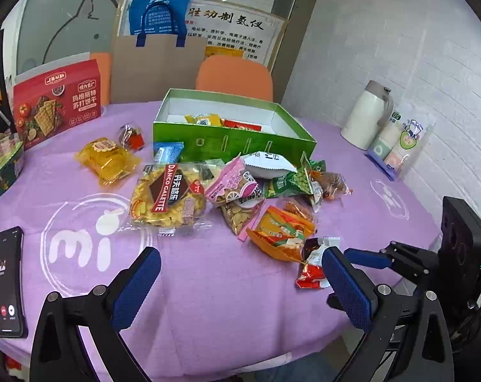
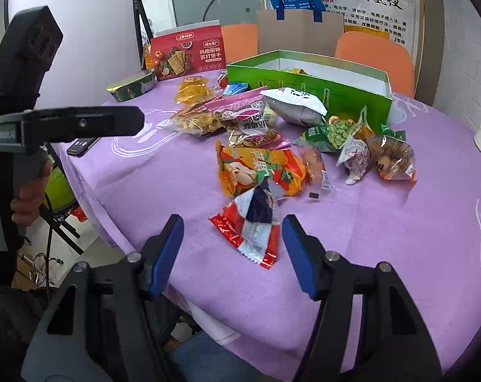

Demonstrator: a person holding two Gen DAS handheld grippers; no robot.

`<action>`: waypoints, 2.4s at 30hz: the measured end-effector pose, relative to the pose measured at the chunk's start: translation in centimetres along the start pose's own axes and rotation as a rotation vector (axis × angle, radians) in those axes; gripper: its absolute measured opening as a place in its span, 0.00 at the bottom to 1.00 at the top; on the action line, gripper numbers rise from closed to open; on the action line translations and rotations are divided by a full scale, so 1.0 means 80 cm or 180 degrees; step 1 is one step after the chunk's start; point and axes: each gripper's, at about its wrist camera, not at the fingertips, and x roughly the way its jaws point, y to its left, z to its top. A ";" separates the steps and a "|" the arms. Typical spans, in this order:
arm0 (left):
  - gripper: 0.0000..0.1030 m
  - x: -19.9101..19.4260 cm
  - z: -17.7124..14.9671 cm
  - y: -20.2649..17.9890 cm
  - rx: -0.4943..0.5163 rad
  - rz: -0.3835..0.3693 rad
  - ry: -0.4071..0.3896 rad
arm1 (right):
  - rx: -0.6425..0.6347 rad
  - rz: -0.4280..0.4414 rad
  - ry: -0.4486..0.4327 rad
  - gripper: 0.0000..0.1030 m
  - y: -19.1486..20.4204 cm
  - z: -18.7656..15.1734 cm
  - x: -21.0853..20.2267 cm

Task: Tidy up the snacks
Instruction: 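Grasp the orange snack bag with left tool while right tool grasps white packet, then lower both held snacks into the green box and open both tools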

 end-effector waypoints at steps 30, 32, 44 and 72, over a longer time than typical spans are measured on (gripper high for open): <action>0.49 0.156 0.016 -0.054 0.0237 -0.0307 0.0853 | 0.0416 -0.0210 -0.0075 0.29 -0.055 -0.026 -0.010; 0.43 0.155 0.016 -0.054 0.0210 -0.0329 0.0861 | 0.0417 -0.0189 -0.0086 0.28 -0.057 -0.027 -0.014; 0.23 0.081 0.060 -0.044 0.0158 -0.0343 0.0406 | 0.0421 -0.0140 -0.0596 0.28 -0.076 0.037 -0.064; 0.54 0.200 0.238 0.092 -0.0458 0.0131 0.0100 | 0.0920 -0.0412 -0.0261 0.53 -0.213 0.193 0.116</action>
